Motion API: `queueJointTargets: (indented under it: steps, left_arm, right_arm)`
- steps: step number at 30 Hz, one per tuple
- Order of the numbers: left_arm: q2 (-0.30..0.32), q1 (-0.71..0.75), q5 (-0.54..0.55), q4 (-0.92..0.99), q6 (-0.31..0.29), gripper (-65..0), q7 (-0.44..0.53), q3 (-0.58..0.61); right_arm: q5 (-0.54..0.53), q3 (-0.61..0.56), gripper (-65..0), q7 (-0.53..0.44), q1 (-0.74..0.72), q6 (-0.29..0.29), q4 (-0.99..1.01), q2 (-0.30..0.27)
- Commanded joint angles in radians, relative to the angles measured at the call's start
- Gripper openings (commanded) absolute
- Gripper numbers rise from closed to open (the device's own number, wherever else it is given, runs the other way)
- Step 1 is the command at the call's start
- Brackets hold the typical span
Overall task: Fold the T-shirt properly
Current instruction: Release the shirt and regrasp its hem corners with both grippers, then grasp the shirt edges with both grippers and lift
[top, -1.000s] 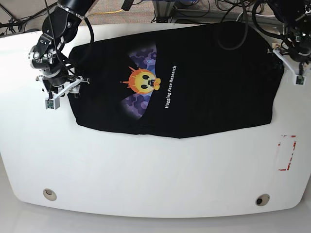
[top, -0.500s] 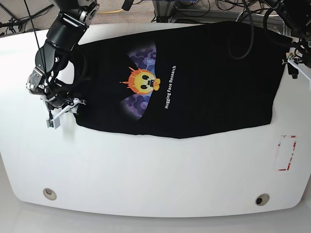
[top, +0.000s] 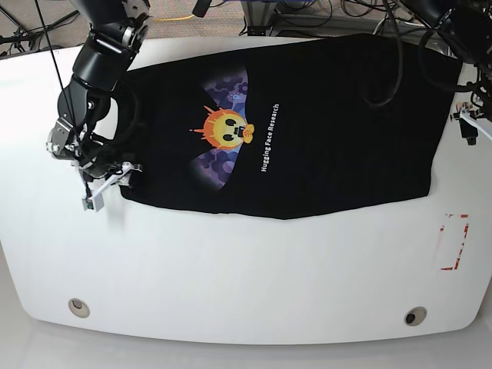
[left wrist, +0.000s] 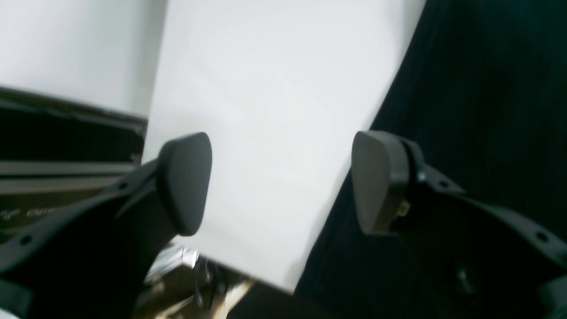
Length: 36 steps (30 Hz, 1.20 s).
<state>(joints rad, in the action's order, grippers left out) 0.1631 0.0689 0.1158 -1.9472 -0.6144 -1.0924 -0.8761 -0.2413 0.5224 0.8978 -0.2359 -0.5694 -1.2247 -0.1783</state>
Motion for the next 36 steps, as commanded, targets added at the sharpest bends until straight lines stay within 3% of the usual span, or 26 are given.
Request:
queueJointTargets:
  steps: [1, 3, 8, 12, 21, 36]
  left_arm:
    - [0.016, -0.056, 0.005, 0.012, 0.004, -18.5, 0.018, 0.001]
    - [0.016, -0.090, 0.005, 0.047, 0.004, -18.5, 0.018, 0.001]
    - [0.042, -0.177, 0.003, 0.214, 0.006, -18.5, 0.037, 0.004]
    - [0.060, -0.223, 0.003, 0.346, 0.006, -18.5, 0.105, 0.073]
    - [0.071, -0.311, 0.005, 0.628, 0.006, -18.6, 0.275, 0.185]
    - [0.069, -0.375, 0.005, 0.857, 0.006, -18.9, 0.334, 0.258]
  right_arm:
    - [-0.008, -0.017, -30.0, 0.005, -0.018, -0.008, -0.013, -0.003]
    - [-0.008, -0.017, -33.9, -0.006, -0.018, -0.008, -0.013, 0.010]
    - [0.000, -0.025, -53.3, -0.015, -0.018, -0.008, -0.011, 0.016]
    - [-0.008, -0.026, -61.4, -0.016, -0.018, -0.008, -0.011, 0.020]
    - [-0.008, -0.026, -64.0, -0.016, -0.016, -0.008, -0.011, 0.021]
    - [-0.008, -0.018, -64.0, -0.016, -0.013, -0.008, -0.016, 0.021]
